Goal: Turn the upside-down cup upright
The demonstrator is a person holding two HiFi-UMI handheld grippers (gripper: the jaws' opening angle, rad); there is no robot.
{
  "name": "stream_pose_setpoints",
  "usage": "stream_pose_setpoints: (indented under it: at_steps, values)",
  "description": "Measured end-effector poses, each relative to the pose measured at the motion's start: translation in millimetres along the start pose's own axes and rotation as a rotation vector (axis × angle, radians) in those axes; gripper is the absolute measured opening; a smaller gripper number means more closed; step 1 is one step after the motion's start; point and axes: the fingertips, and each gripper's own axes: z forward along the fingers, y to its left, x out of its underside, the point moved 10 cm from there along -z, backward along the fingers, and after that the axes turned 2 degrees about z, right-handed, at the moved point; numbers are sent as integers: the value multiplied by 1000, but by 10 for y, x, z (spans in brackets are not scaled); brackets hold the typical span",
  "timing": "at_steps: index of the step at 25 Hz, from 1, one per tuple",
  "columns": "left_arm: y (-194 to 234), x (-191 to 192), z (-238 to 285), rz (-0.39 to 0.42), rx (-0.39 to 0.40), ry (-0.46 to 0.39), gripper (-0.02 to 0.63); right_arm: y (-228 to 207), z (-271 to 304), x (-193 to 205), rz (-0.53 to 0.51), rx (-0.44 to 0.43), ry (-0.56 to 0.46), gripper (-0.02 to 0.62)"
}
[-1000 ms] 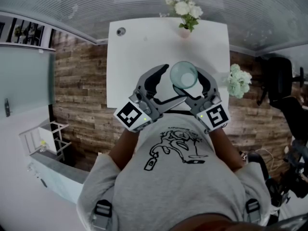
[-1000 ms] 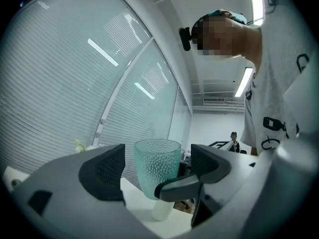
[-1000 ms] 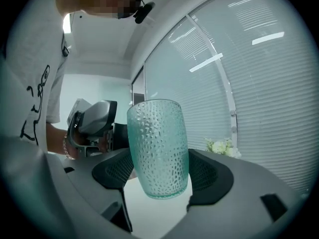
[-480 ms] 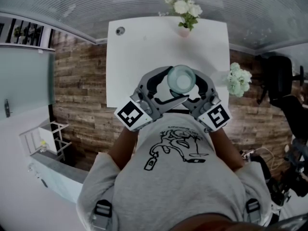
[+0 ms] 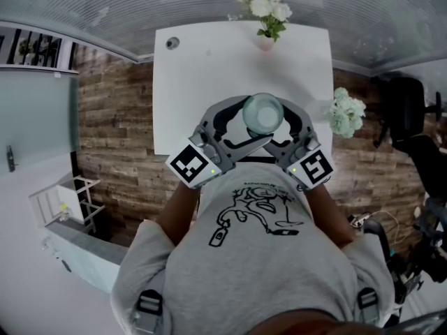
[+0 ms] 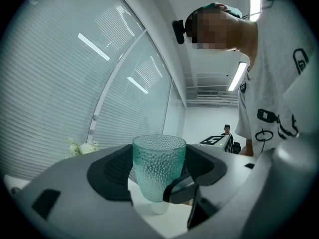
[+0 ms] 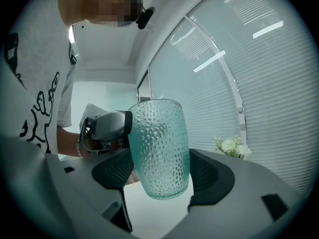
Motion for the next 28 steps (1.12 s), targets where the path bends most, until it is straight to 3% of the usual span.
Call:
stream_pose_setpoints:
  at_steps: [16,28]
  values:
    - [23,204,56,4,23,72,328,-24,-20,176,-29,16,68,345]
    - [74,519,133,19,59,133,328,-93,-45,471,-68,24,188,345]
